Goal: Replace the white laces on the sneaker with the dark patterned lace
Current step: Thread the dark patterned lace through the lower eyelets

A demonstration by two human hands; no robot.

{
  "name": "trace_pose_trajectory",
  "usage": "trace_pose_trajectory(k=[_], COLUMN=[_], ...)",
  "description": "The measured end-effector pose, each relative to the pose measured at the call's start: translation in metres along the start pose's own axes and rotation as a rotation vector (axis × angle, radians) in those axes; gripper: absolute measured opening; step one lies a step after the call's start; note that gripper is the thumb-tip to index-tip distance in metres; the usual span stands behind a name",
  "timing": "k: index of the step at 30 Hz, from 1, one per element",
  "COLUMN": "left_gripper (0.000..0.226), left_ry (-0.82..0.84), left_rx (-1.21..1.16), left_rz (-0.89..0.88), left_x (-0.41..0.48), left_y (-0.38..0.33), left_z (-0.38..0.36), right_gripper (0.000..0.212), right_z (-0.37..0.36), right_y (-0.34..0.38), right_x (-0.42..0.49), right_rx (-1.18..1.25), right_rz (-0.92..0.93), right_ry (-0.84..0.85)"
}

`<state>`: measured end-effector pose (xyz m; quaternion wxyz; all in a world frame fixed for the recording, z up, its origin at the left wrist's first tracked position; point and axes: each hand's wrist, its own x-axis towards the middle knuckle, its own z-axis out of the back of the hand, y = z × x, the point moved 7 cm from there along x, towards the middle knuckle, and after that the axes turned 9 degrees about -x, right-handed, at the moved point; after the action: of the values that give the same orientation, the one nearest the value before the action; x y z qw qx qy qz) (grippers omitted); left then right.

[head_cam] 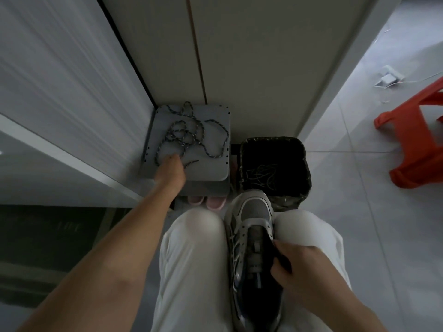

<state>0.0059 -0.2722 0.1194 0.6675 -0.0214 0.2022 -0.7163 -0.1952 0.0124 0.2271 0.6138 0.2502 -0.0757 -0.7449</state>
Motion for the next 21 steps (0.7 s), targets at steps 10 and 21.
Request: trace_pose_trajectory(k=[10, 21], left_gripper=[0.017, 0.006], left_ry=[0.137, 0.098], left_rx=[0.032, -0.471], left_rz=[-0.060, -0.564], left_x=[-0.010, -0.136], left_y=[-0.001, -0.134], left_z=[0.017, 0.103], right_gripper=[0.026, 0.016], right_z=[-0.002, 0.024], right_y=[0.000, 0.054], right_x=[-0.006, 0.083], right_rx=[-0.043, 1.253], right_rz=[-0.004, -0.164], right_ry=[0.075, -0.039])
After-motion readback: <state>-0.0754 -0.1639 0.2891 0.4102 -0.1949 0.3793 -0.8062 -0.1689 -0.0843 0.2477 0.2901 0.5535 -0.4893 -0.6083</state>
